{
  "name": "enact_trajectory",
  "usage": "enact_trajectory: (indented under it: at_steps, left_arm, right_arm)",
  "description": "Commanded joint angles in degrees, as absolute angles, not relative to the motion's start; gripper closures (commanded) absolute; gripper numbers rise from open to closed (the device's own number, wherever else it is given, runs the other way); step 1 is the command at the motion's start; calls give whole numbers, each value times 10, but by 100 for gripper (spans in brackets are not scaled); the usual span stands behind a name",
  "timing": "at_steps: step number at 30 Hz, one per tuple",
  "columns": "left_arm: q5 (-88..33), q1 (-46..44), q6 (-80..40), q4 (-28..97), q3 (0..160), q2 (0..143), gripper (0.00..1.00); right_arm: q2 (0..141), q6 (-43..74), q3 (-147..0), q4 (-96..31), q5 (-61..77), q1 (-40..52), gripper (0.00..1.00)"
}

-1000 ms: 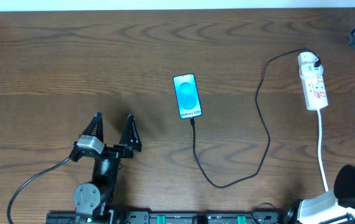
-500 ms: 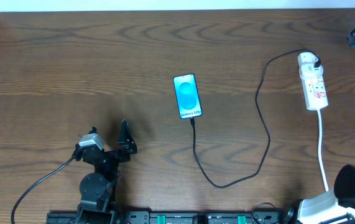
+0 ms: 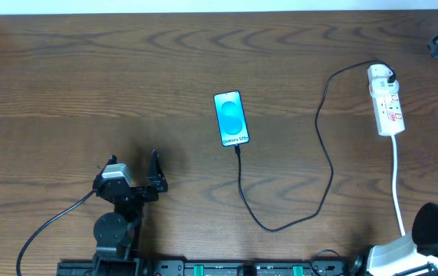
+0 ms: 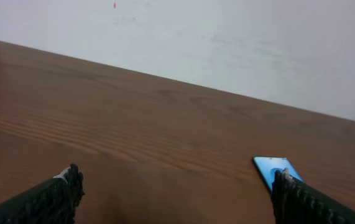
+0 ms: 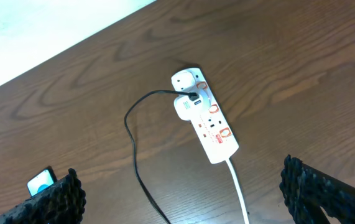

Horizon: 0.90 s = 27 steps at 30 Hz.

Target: Plug charger to phone and switch on socket

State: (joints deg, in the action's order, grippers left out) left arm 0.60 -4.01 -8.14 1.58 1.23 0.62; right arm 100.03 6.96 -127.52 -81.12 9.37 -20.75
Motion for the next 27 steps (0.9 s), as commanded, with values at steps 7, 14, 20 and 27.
enact_trajectory:
  at_steps: [7,14,20,27]
  left_arm:
    - [-38,4,-49,37,2,1,2]
    - [-39,4,-49,37,2,1,2]
    - [-39,4,-49,37,2,2,2]
    - [-39,4,-49,37,2,2,2]
  right_arm:
    - [1002,72,-1278,-810,93,-205,1]
    - [1002,72,-1278,-810,93,-205,1]
    - [1002,72,-1278,-810,93,-205,1]
    - [1002,72,-1278,-810,93,-205,1]
